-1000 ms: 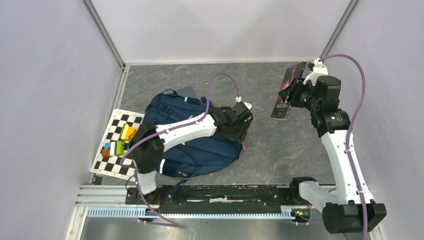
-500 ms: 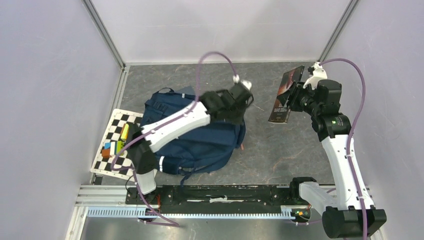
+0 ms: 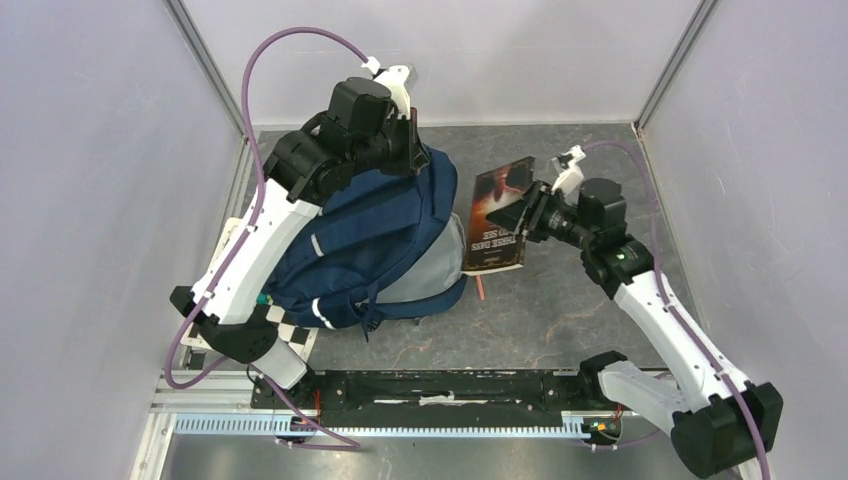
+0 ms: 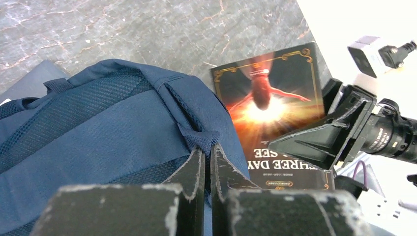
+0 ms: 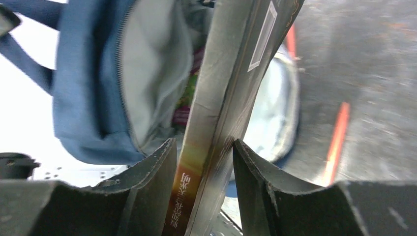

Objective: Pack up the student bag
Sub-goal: Place the book in the student bag.

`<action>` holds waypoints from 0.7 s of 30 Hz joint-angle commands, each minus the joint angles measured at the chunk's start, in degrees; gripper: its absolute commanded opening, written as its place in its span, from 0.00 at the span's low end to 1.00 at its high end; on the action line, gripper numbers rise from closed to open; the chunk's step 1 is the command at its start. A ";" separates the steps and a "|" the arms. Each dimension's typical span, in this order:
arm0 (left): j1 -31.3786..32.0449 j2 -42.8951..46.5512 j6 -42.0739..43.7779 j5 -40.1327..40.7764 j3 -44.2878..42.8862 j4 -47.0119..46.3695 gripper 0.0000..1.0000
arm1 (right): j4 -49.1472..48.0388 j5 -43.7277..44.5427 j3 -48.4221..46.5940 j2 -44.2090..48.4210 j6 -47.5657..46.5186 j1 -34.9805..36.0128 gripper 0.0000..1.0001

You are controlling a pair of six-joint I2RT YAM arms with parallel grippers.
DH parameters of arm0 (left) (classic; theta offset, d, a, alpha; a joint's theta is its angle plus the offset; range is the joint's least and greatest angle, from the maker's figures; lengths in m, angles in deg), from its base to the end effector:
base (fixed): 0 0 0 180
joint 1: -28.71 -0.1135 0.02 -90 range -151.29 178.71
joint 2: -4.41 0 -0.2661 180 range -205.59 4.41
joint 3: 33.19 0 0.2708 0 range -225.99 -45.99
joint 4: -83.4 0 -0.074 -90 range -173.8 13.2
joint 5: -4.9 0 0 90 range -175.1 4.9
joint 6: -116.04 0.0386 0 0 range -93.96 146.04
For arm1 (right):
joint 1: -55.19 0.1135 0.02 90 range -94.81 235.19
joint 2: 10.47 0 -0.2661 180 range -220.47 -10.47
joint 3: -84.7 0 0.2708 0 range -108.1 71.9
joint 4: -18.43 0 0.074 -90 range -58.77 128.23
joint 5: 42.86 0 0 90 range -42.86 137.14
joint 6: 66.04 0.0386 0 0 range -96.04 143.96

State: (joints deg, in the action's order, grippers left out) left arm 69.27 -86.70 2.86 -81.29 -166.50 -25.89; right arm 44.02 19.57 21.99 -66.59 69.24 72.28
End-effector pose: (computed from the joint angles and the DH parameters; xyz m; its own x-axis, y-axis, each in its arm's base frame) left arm 0.2483 -0.2091 0.5077 -0.5713 -0.0280 -0.8203 0.4129 0.8539 -0.3167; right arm 0.2270 0.0885 0.3303 -0.7013 0.4434 -0.5582 -0.2565 0.5737 0.7779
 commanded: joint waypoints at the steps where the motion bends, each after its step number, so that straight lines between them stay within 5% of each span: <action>1: -0.96 3.17 4.57 -3.55 -2.63 -3.07 0.02 | -18.74 -0.27 -2.24 -3.57 8.68 6.48 0.00; 13: -7.29 8.87 2.53 -9.94 -3.68 -3.15 0.02 | -23.98 2.42 -5.39 -18.21 9.35 21.07 0.00; 21: -12.16 9.29 1.53 -17.40 -3.91 -1.39 0.02 | -36.66 -1.37 -9.54 -30.06 8.56 25.13 0.00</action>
State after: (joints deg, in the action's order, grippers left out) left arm 59.45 -79.62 4.13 -93.03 -167.03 -22.46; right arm 20.53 20.23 17.94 -92.77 77.50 95.73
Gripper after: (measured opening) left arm 0.045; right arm 0.499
